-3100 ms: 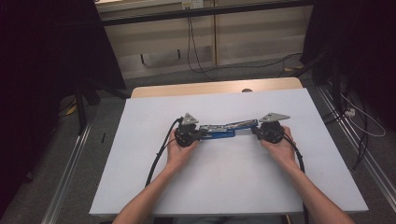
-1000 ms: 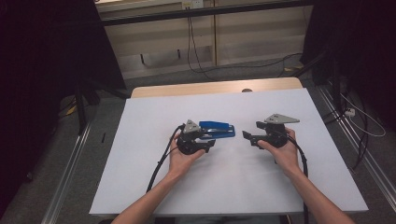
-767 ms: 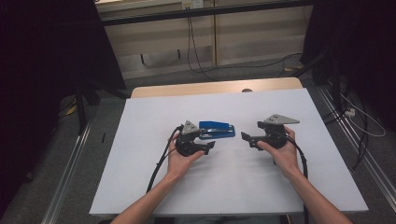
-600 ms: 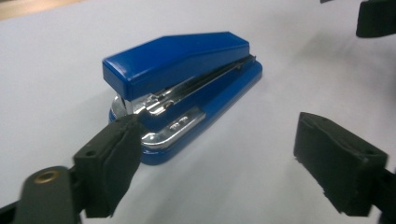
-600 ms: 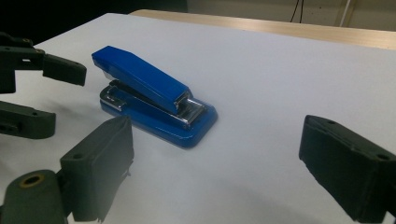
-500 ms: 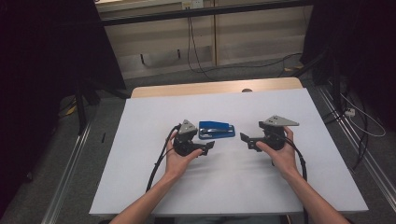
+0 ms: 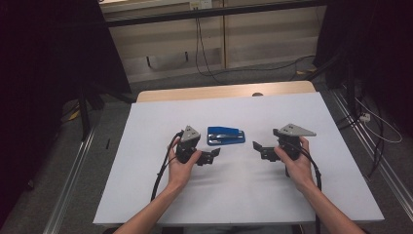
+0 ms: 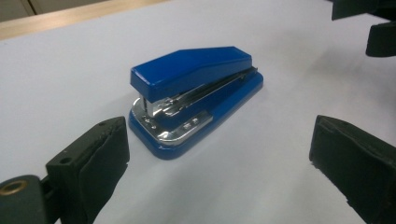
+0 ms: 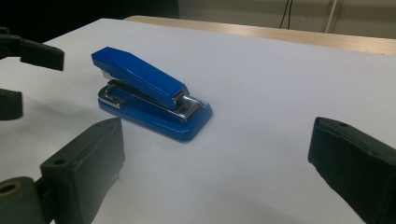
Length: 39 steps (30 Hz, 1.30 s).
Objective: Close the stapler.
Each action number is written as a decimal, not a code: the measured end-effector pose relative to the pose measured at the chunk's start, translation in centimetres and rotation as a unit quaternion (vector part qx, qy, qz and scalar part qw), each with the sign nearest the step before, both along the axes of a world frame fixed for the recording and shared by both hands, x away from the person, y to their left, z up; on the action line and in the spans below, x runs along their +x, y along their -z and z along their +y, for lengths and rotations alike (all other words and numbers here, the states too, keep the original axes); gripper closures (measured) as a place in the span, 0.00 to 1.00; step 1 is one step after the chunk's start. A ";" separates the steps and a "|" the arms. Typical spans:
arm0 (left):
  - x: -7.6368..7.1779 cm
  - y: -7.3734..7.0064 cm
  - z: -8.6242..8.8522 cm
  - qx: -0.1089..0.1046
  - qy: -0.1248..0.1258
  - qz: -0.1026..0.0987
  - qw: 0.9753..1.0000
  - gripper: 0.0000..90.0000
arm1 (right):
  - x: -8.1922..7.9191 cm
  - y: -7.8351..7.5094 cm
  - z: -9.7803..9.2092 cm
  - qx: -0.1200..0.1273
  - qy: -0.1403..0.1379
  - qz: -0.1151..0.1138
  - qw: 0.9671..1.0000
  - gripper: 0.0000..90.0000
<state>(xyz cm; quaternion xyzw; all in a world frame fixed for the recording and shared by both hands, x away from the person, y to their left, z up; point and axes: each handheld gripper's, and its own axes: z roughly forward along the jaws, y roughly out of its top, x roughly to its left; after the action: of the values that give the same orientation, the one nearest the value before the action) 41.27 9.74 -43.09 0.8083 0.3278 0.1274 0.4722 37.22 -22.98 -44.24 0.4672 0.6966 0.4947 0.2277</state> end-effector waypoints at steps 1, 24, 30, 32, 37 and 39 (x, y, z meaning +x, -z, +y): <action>-0.1 -0.1 0.2 0.004 -0.004 -0.001 1.000 0.06 | -0.1 0.0 0.0 0.000 0.002 -0.001 1.000 0.04; -2.4 -1.8 4.9 -0.023 -0.042 -0.018 0.999 0.06 | -2.6 -1.3 1.0 -0.010 -0.001 -0.024 1.000 0.05; -3.2 -2.2 5.8 -0.017 -0.043 -0.028 0.999 0.06 | -3.6 -1.5 0.0 -0.016 0.006 -0.025 1.000 0.05; -3.5 -2.2 6.2 -0.018 -0.050 -0.031 0.998 0.06 | -4.0 -1.4 -0.3 -0.017 0.010 -0.024 1.000 0.05; -4.3 -2.1 7.5 -0.019 -0.055 -0.031 0.998 0.06 | -4.8 -1.3 -1.0 -0.020 0.015 -0.024 0.999 0.05; -4.6 -2.1 8.0 -0.016 -0.058 -0.035 0.998 0.06 | -5.1 -1.3 -1.3 -0.022 0.019 -0.027 0.999 0.05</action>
<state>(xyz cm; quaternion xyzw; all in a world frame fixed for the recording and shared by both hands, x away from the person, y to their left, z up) 36.69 17.72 -40.97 0.7752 0.3596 0.1770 0.4882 32.07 -24.23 -42.95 0.4614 0.6921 0.4870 0.2662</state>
